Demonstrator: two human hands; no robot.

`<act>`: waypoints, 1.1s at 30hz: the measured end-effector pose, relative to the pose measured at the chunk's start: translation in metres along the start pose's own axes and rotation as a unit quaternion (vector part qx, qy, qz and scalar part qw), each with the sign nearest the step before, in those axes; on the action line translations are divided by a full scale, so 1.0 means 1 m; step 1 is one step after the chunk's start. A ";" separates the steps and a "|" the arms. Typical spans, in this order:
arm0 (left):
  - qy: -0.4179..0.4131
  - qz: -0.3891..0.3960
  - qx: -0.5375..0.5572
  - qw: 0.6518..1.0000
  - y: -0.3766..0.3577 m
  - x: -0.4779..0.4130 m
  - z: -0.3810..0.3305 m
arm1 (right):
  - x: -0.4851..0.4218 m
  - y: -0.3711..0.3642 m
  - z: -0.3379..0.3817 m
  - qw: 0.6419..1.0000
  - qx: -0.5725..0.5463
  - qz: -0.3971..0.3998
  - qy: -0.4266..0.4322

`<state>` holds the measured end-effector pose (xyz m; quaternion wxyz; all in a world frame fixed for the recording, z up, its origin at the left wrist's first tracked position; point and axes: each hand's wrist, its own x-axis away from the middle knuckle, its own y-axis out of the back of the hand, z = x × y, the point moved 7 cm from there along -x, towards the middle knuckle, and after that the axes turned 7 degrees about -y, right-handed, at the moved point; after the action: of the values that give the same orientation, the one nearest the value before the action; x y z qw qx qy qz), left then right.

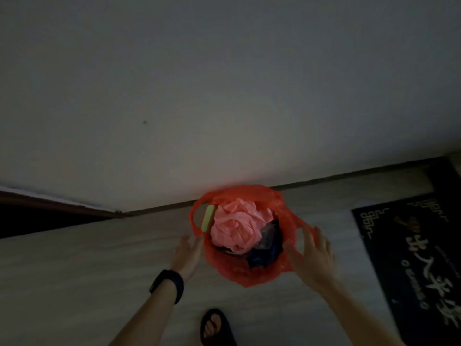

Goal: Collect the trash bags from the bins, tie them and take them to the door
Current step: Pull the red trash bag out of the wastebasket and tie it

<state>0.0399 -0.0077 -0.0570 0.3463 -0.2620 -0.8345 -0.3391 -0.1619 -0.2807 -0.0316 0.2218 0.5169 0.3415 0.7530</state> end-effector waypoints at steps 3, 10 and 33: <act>0.035 -0.001 0.052 0.998 -0.016 -0.037 0.018 | -0.046 -0.014 0.001 0.997 0.026 -0.074 0.021; 0.032 -0.015 0.183 0.982 -0.030 -0.103 0.055 | -0.114 -0.066 0.001 0.992 0.007 -0.085 0.091; -0.327 -0.207 0.041 0.921 0.020 -0.007 -0.052 | -0.066 0.016 0.007 0.976 -0.143 0.148 0.070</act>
<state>0.0779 -0.0352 -0.0271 -0.0138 -0.1656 -0.9500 -0.2642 -0.1307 -0.3348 -0.0595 0.1556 0.4703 0.1647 0.8529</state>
